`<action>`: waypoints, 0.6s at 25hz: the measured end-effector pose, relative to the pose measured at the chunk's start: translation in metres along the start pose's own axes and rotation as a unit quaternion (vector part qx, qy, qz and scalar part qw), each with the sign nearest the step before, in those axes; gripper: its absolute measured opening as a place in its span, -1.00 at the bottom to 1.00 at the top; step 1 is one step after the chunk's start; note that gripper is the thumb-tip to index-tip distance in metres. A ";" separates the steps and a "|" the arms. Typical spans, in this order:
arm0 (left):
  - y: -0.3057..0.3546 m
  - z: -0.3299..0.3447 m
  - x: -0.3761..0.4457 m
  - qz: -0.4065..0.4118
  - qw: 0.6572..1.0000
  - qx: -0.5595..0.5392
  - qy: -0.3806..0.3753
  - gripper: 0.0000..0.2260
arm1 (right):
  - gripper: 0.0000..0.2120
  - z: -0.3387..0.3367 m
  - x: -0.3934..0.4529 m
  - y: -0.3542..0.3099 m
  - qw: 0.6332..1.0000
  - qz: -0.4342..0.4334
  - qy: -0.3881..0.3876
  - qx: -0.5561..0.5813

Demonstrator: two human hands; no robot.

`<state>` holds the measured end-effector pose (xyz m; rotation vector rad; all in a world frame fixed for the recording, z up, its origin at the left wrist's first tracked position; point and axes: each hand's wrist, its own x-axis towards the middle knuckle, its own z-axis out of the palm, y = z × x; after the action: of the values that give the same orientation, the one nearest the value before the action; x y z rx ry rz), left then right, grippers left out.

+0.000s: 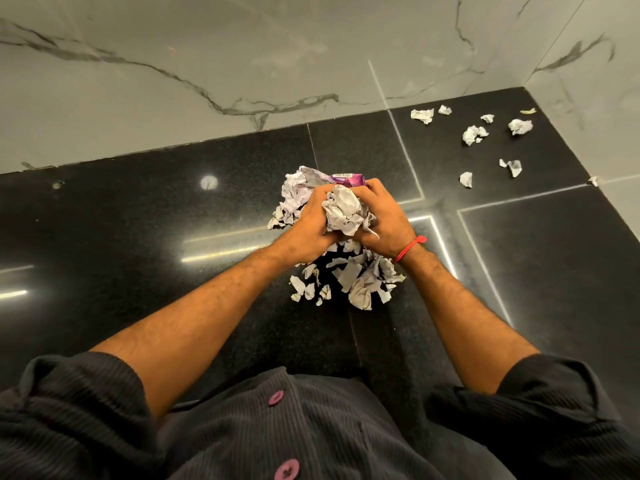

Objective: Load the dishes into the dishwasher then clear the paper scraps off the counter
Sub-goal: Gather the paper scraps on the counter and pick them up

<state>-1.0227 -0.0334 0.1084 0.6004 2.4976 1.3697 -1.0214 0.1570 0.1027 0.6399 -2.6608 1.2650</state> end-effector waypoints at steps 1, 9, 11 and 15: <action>0.005 -0.001 0.000 0.000 1.000 -0.007 0.011 -0.30 | -0.46 -0.002 0.001 -0.003 1.000 -0.003 0.007 0.008; 0.019 -0.019 -0.015 -0.016 0.998 -0.044 0.041 -0.30 | -0.55 0.013 0.010 -0.034 0.996 -0.012 0.051 0.074; 0.018 -0.028 -0.028 -0.028 0.996 -0.062 0.057 -0.31 | -0.53 0.022 0.017 -0.047 0.996 -0.020 0.037 0.085; 0.007 -0.052 -0.062 -0.040 0.989 -0.072 0.124 -0.33 | -0.56 0.052 0.035 -0.074 0.992 -0.053 -0.004 0.112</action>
<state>-0.9860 -0.0969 0.1422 0.3122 2.5455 1.6656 -1.0176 0.0647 0.1321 0.8048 -2.4745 1.5470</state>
